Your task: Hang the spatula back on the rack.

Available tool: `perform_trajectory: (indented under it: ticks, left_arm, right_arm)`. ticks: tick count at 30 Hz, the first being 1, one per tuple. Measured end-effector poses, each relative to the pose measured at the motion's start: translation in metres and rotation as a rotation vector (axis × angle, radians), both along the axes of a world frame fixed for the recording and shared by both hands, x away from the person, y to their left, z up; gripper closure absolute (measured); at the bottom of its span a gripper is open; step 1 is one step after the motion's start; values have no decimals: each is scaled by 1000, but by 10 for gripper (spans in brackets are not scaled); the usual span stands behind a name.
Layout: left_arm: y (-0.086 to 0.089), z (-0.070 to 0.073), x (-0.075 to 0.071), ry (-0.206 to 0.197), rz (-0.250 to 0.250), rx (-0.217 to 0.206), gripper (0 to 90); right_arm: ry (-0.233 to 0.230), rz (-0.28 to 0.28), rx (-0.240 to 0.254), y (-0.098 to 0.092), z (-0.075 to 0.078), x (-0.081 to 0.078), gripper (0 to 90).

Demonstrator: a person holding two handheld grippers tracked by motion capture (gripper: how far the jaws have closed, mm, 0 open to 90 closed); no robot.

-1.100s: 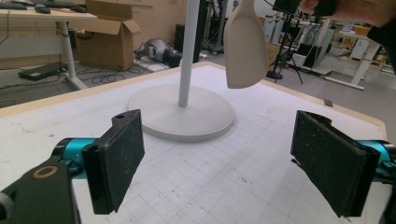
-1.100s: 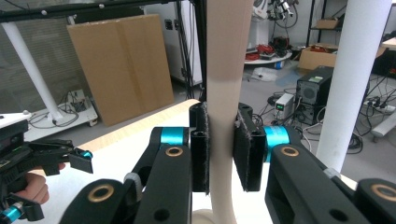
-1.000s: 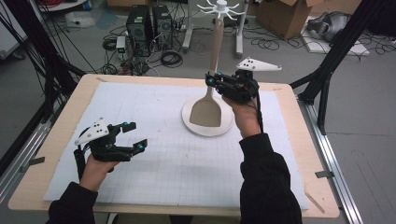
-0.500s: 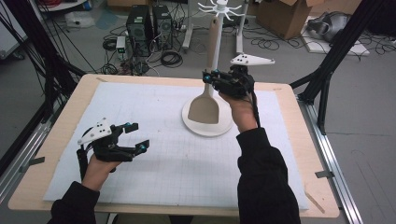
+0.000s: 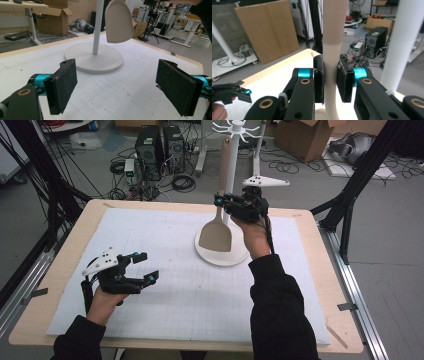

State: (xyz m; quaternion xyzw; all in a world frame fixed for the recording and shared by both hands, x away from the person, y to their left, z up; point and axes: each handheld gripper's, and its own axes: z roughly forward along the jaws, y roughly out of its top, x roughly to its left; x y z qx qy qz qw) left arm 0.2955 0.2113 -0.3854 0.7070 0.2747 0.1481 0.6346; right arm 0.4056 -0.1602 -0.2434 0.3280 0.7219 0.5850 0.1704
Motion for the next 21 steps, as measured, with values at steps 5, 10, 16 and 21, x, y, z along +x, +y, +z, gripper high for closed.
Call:
perform_trajectory:
  ticks: [5, 10, 16, 21]
  left_arm:
    - [0, 0, 0, -1, -2, 1, 178]
    - [1, 0, -1, 1, 5, 1, 177]
    - [2, 0, 0, -5, 15, -7, 177]
    - [4, -2, 3, -7, 29, -5, 177]
  right_arm:
    - [22, -32, 8, -6, -2, 3, 787]
    - [16, -35, 2, -8, -3, 3, 775]
    - [19, -53, -4, -20, -9, -8, 514]
    - [-14, -66, -107, -41, -28, -31, 352]
